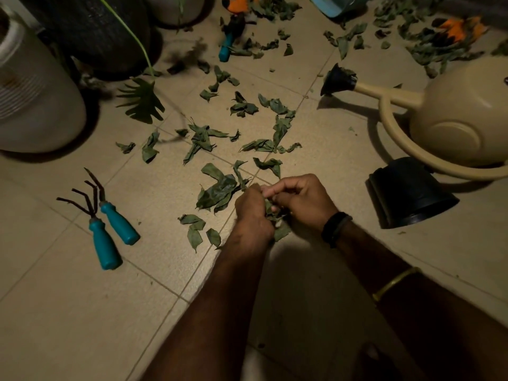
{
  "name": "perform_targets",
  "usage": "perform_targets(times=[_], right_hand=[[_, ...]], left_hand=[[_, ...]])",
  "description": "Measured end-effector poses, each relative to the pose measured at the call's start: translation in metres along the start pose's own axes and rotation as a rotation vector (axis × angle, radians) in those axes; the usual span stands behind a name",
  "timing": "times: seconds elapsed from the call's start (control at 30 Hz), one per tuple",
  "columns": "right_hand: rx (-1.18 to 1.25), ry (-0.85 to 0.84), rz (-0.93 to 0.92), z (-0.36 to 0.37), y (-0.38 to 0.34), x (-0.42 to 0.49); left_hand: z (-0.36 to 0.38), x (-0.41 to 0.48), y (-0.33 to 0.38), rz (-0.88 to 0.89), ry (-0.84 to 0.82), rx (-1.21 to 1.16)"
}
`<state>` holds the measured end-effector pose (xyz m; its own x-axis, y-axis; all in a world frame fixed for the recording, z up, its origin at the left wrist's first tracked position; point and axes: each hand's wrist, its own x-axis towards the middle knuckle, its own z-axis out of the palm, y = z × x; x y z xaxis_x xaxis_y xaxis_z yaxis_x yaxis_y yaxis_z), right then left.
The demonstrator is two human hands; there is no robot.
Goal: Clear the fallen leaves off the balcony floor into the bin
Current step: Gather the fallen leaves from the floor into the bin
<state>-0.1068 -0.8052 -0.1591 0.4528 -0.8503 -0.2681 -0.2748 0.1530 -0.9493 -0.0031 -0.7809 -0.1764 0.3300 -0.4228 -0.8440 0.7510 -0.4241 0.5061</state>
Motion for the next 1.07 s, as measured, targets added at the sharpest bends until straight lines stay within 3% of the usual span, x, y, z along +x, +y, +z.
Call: perform_targets(times=[0.07,0.13,0.17,0.23,0.37,0.43,0.6,0.7,0.8,0.87,0.93,1.07], right_hand=[[-0.033,0.156,-0.027,-0.006,-0.004,0.01],[-0.24,0.413,-0.055,-0.013,-0.001,0.03],[-0.354,0.463,-0.07,-0.015,0.001,0.041],[-0.57,0.393,-0.12,-0.014,0.013,0.065],[-1.073,0.017,-0.32,0.005,0.038,0.084],[-1.24,0.005,-0.376,0.01,0.043,0.08],[-1.295,0.054,-0.312,0.008,0.041,0.066],[-1.062,0.141,-0.128,0.003,0.034,0.062],[-0.509,0.299,0.14,-0.002,0.022,0.057],[-0.105,0.305,0.289,-0.003,0.006,0.051],[0.228,0.281,0.343,-0.002,-0.018,0.043],[0.633,0.224,0.322,0.01,-0.087,0.015]], left_hand=[[-0.007,0.006,0.002,-0.01,0.025,-0.099],[-0.014,0.009,0.007,0.017,0.034,-0.206],[-0.016,0.009,0.009,0.035,0.041,-0.231],[-0.02,0.008,0.014,0.053,0.028,-0.24],[-0.028,0.009,0.026,0.035,-0.01,-0.257],[-0.029,0.005,0.03,0.043,-0.013,-0.265],[-0.031,-0.002,0.031,0.038,-0.04,-0.268],[-0.031,-0.008,0.03,0.024,-0.073,-0.266],[-0.027,-0.015,0.031,0.021,-0.096,-0.263],[-0.021,-0.02,0.035,0.013,-0.103,-0.297],[-0.014,-0.028,0.044,0.001,-0.099,-0.363],[0.003,-0.068,0.071,-0.036,-0.089,-0.512]])
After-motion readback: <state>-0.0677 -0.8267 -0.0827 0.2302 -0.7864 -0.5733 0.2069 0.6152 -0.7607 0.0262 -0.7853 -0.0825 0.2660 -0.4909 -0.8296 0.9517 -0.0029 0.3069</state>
